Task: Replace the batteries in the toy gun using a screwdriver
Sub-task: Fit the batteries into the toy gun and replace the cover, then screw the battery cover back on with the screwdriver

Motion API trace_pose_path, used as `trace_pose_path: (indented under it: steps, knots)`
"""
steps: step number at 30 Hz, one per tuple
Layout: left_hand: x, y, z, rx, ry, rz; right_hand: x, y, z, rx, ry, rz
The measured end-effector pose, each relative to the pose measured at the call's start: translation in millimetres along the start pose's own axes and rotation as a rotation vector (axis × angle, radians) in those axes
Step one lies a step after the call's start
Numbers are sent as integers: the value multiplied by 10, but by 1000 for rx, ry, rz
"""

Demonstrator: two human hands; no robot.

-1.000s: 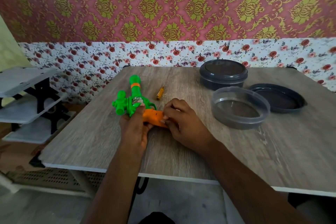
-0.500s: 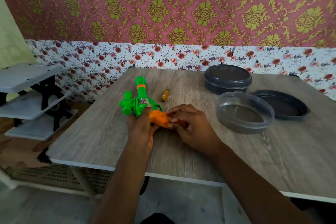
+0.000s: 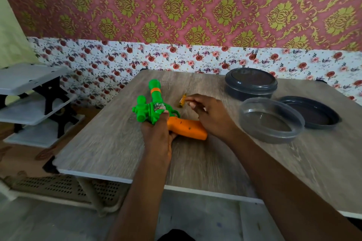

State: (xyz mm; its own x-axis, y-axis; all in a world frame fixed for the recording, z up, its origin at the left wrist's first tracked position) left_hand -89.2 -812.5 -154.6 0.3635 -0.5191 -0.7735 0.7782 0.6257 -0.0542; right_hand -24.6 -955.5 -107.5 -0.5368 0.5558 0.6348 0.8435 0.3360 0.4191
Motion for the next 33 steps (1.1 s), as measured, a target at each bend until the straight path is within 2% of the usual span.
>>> trace_pose_path:
  steps: [5,8,10,17,19,23,29,33]
  knots:
    - [35,37,-18,5,9,19,-236,570,330,291,-352,63]
    - [38,36,-8,-4,14,0,-475,850,572,374,-604,-55]
    - [35,38,-12,-1,22,1,-520,963,640,386,-687,-128]
    - [36,37,-18,9,4,0,-329,833,482,336,-688,-262]
    - [17,19,-16,11,-7,-5,-243,673,401,222,-723,-311]
    - [2,15,-9,21,-7,-8,-25,318,183,-40,-522,-409]
    - [-39,25,3,29,51,-35,119,-183,-217,-282,-41,-281]
    - [-99,-29,61,43,72,-9,116,-355,-316,-334,-7,-286]
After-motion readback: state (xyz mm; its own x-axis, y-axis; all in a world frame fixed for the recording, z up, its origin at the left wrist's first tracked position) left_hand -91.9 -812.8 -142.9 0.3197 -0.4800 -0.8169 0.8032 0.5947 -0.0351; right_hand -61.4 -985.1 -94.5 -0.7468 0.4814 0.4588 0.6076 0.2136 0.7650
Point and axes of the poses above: each hand's wrist, its own y-axis towards the middle knuckle, its own z-axis out of the palm, x = y × z, the point moved 3 cm from there along y, towards the middle knuckle, and after that the axes turned 10 degrees about z, right-handed, at the moved point
